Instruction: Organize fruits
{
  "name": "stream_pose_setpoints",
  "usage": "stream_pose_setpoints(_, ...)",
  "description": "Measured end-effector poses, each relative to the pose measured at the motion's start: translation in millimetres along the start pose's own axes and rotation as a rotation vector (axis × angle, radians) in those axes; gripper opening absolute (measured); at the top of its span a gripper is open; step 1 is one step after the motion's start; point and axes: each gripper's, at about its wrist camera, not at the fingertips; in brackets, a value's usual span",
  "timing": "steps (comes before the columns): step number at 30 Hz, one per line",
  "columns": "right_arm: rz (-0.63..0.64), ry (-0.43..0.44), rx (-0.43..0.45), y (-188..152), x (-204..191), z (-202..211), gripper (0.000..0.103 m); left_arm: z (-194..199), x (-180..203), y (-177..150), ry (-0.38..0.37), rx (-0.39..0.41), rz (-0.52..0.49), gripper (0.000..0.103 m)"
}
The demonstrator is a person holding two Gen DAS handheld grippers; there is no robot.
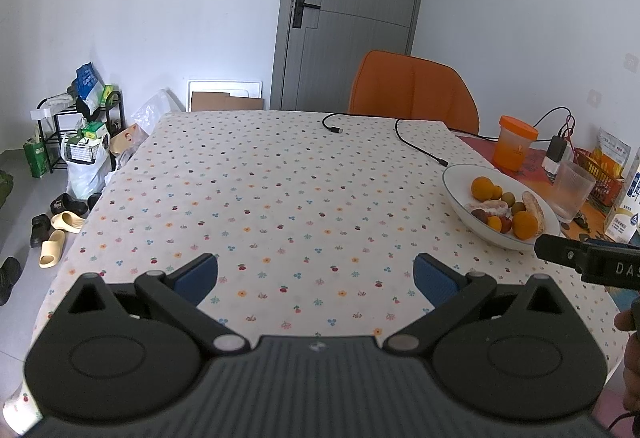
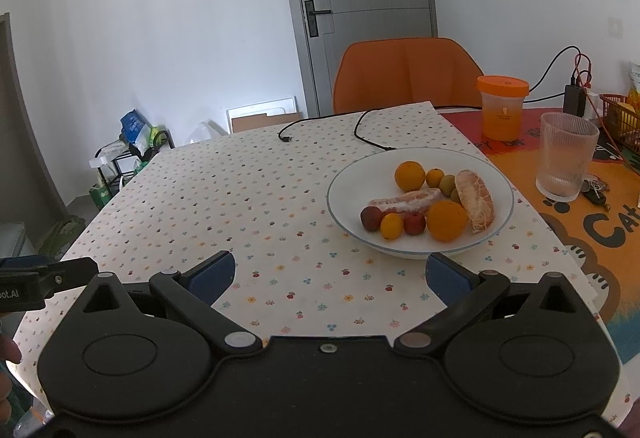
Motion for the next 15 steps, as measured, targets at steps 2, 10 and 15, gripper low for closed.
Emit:
stream_pose_setpoints(2, -0.001, -0.001, -0.001, 0.1, -0.1, 0.3, 0.103, -0.1, 0.1, 0.1, 0.000, -0.001, -0.001, 0.103)
stream_pose_setpoints(10, -0.006, 0.006, -0.006, 0.1, 2.4, -1.9, 0.103, -0.1, 1.9, -0.4, -0.001, 0.000, -0.010, 0.103)
stream_pose_setpoints(15, -0.009, 0.006, -0.007, 0.2, 2.9, -1.4, 0.103, 0.3, 1.8, -0.4, 0.003, 0.002, -0.007, 0.103)
Point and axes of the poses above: each gripper's, at about its wrist camera, not at the fingertips, and z roughly against the way its jaws point, x to its right, y to its top, and after that the axes turned 13 degrees about -x, right-handed
